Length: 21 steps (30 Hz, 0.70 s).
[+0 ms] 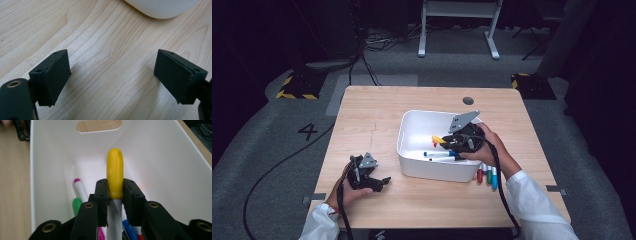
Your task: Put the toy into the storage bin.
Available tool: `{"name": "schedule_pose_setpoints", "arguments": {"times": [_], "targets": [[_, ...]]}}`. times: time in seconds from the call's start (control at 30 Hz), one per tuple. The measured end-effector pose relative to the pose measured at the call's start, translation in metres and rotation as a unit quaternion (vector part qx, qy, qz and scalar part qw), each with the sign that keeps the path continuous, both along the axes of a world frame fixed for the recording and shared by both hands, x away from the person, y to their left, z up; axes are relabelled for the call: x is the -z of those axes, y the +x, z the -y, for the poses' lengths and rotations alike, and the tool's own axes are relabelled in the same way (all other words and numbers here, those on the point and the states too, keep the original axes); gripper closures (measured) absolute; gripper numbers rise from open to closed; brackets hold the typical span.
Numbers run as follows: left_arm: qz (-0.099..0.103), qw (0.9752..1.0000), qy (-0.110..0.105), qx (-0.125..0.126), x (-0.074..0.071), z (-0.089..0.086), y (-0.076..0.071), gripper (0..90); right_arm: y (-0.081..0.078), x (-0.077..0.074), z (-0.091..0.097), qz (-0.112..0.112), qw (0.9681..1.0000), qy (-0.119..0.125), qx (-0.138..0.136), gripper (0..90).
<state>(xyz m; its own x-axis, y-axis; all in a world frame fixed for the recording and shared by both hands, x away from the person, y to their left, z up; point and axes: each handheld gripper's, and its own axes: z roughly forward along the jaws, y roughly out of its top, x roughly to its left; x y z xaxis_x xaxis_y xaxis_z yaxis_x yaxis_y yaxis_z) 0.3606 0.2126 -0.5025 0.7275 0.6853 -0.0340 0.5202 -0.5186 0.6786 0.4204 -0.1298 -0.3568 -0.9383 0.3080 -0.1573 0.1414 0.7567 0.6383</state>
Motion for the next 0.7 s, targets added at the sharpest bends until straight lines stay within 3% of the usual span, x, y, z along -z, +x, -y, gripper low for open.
{"name": "schedule_pose_setpoints", "arguments": {"times": [0.47, 0.67, 0.7], "targets": [[0.0, 1.0, 0.0, 0.0, 0.0, 0.0, 0.0, 13.8, -0.025, 0.001, -0.013, -0.031, 0.9979, -0.032, -0.046, 74.8], [0.0, 1.0, 0.0, 0.0, 0.0, 0.0, 0.0, 13.8, -0.024, 0.002, -0.012, -0.039, 0.9977, -0.037, -0.041, 74.4], [0.0, 1.0, 0.0, 0.0, 0.0, 0.0, 0.0, 13.8, -0.023, 0.002, -0.013, -0.038, 0.9977, -0.038, -0.039, 71.0]]}}
